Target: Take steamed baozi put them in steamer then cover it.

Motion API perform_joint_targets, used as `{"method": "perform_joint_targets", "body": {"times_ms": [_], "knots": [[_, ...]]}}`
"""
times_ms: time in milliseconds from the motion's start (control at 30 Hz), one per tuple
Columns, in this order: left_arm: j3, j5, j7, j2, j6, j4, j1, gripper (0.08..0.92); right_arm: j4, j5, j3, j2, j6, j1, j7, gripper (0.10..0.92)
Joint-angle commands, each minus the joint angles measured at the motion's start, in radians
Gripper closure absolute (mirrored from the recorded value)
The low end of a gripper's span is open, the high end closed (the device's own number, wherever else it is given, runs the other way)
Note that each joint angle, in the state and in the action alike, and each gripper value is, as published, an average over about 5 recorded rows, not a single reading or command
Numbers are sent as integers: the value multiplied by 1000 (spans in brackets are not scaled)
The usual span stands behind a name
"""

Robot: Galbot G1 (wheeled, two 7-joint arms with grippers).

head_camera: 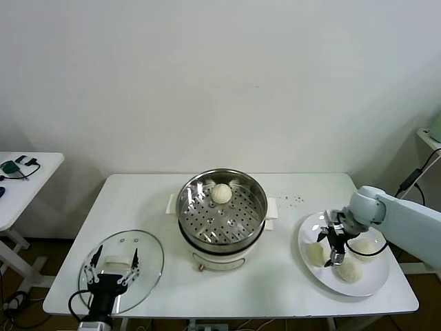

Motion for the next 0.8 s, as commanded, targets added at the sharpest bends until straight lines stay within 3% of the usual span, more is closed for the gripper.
{"method": "perform_joint_targets", "body": {"times_ms": [33,433,633,800], "knots": [[-1,1,1,-1,0,-1,1,177,-7,-10,15,9,0,-18,0,303],[0,-1,-1,0,-4,1,5,177,10,26,1,-23,3,55,-3,352],[2,-4,-2,3,-4,-1,8,177,-6,142,-203,-12,21,387,-22,362],[13,-5,-3,6,-8,-1,13,177,-35,339,-405,87,17,715,-29,364]]}}
